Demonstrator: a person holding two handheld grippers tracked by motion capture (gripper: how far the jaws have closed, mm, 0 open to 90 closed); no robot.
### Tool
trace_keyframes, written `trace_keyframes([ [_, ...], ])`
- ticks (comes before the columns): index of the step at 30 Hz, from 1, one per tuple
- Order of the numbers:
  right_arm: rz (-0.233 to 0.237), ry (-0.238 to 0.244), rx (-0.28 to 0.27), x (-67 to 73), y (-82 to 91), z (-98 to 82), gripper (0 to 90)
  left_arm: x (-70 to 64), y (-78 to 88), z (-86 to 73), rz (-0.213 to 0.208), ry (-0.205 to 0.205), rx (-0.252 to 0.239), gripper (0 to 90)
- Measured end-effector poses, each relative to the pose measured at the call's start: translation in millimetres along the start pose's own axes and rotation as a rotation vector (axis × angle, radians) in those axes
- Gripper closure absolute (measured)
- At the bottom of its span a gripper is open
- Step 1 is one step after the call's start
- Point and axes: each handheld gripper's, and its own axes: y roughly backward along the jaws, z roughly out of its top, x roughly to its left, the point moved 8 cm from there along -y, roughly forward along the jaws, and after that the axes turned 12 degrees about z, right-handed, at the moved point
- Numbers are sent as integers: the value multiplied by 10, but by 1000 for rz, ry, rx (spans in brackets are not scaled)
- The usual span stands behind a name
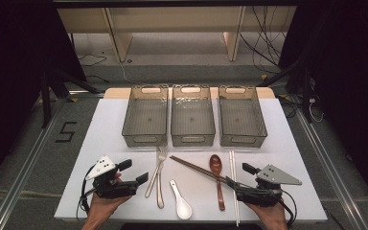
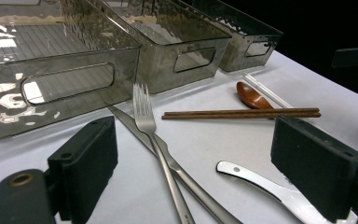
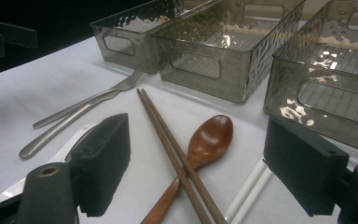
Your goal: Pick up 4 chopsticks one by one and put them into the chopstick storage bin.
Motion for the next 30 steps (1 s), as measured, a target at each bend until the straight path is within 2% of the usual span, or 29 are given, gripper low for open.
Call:
trace_keyframes([
  [10, 9, 1, 13, 7, -11, 24, 251, -10, 1, 2, -3, -4, -1, 141],
  [15, 34, 26, 62, 11, -29, 75, 258, -12, -1, 1, 0, -5, 0, 141],
  [18, 52, 48, 93, 0, -21, 172, 264, -6, 1, 3, 3, -5, -1, 141],
  [23, 55, 58, 128, -43, -24, 267, 266, -8, 1, 3, 3, -6, -1, 141],
  [25, 64, 65, 152, -55, -41, 310, 269, -7, 0, 3, 3, -6, -1, 142],
  [26, 73, 79, 188, -64, -74, 340, 273, -9, -1, 3, 3, -6, -1, 141],
  [30, 86, 89, 214, -74, -129, 400, 289, -15, -2, 2, 3, -10, -1, 141],
])
